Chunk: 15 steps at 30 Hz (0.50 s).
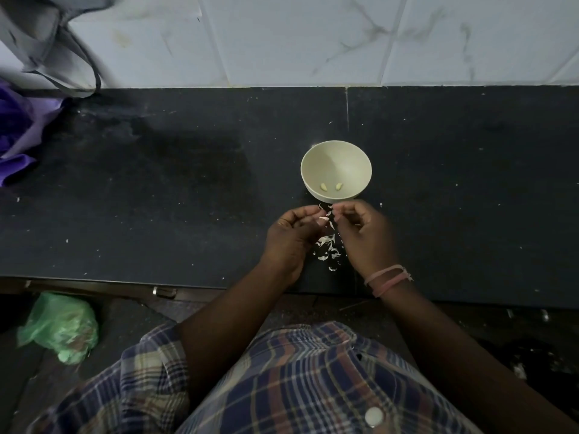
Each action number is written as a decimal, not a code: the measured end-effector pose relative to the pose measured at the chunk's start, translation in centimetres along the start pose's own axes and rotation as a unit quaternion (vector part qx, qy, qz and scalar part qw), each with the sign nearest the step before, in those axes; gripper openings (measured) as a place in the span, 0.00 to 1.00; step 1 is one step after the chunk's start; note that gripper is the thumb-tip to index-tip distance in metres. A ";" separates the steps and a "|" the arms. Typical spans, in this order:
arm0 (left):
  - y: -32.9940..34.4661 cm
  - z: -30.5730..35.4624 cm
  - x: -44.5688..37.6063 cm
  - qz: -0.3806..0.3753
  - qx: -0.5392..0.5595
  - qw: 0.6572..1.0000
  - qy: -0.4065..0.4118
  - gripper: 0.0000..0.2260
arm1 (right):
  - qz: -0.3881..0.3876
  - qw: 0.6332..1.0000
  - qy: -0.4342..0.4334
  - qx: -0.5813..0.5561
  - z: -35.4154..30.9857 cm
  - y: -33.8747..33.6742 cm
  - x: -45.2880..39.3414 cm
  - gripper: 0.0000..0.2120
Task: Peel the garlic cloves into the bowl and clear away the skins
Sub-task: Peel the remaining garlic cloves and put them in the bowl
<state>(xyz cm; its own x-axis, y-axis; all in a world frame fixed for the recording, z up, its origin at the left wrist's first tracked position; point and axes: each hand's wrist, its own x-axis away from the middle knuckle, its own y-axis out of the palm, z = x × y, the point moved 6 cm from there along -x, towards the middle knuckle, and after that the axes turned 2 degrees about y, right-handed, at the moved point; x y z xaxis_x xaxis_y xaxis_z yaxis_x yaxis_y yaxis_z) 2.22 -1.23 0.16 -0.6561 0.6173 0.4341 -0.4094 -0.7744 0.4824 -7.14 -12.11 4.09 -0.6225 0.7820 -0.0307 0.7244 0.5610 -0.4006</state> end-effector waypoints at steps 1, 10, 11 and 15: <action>0.0 0.1 0.0 -0.002 -0.009 1.000 0.009 0.11 | -0.001 1.000 -0.017 -0.011 -0.4 0.0 0.1 0.07; -0.1 0.3 0.0 0.012 -0.025 0.999 0.045 0.13 | 0.006 0.997 0.006 -0.079 -0.9 0.3 0.5 0.12; 0.0 0.2 0.0 0.009 -0.009 0.999 0.040 0.12 | 0.005 0.996 0.012 -0.090 -1.0 0.3 0.5 0.13; 0.4 -0.2 0.1 0.000 0.043 0.999 0.008 0.09 | 0.005 0.993 0.017 -0.120 -1.4 0.3 0.5 0.12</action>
<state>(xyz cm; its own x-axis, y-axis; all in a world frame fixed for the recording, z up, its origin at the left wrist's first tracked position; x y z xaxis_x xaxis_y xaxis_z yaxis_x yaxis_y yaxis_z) 1.89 -1.50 0.28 -0.6671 0.6140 0.4219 -0.3533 -0.7593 0.5464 -6.80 -11.18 5.21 -0.6078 0.7941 -0.0001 0.7826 0.5989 -0.1697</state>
